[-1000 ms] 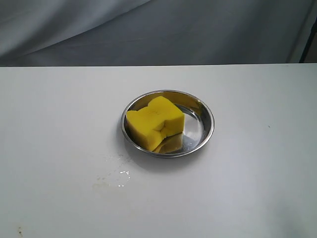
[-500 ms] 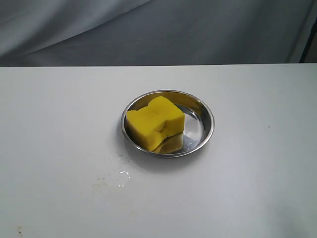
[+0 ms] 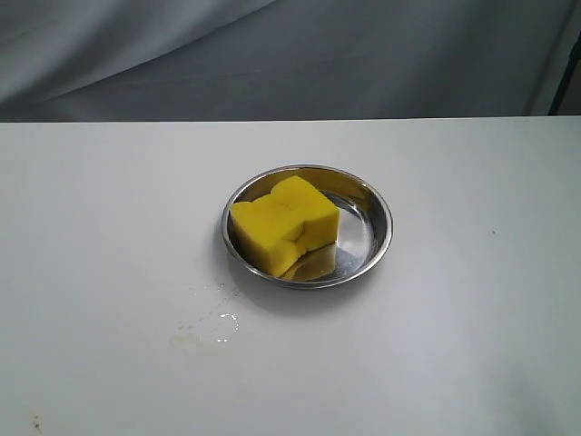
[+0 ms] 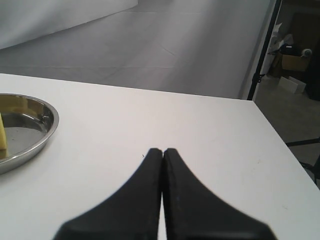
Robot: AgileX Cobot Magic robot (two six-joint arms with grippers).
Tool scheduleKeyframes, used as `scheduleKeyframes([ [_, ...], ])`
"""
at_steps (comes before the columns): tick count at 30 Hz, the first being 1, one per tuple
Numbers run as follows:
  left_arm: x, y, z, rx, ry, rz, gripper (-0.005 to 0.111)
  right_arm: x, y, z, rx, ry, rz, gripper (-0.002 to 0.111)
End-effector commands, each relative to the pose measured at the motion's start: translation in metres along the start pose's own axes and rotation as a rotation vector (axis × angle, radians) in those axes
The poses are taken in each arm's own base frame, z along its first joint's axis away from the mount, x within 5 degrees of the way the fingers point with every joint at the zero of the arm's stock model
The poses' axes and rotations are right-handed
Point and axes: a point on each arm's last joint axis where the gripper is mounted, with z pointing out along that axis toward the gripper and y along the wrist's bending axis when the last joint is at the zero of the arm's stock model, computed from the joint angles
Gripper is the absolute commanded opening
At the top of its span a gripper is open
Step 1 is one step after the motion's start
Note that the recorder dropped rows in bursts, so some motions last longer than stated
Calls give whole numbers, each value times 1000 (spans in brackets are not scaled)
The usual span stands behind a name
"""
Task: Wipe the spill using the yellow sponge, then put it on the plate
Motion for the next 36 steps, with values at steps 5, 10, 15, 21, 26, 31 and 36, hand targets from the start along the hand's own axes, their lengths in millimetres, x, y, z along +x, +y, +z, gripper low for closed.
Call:
scheduleKeyframes([
  [5,58,26,9,-133,-42,-86,1,0,0,1,-4,-1,9,0],
  [10,90,29,12,-153,39,-83,1,0,0,1,-4,-1,9,0],
  [15,112,29,13,-165,104,-69,1,0,0,1,-4,-1,9,0],
  [21,123,31,11,-191,214,-88,1,0,0,1,-4,-1,9,0],
  [26,137,37,5,-275,365,-120,1,0,0,1,-4,-1,9,0],
  [31,136,37,5,-273,360,-106,1,0,0,1,-4,-1,9,0],
  [36,130,37,8,-264,290,-99,1,0,0,1,-4,-1,9,0],
])
